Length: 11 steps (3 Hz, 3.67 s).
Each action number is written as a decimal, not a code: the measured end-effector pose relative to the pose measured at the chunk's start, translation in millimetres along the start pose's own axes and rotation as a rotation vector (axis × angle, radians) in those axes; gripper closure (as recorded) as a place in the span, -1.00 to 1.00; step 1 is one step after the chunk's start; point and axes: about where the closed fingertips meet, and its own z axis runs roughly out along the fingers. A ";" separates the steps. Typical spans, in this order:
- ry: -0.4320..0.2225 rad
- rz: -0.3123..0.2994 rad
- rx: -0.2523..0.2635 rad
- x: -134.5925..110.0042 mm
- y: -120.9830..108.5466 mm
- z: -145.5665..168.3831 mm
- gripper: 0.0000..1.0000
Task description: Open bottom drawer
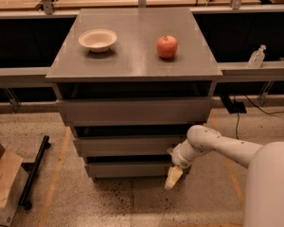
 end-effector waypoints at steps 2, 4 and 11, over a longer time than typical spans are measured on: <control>0.015 0.000 -0.020 4.1 2.1 7.8 -1.00; 0.004 0.096 -0.071 49.4 -4.4 51.6 -1.00; -0.153 0.113 0.044 103.3 -95.7 148.5 -1.00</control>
Offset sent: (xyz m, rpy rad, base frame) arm -0.0036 -0.0026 -0.0125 -0.0291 0.0352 0.0195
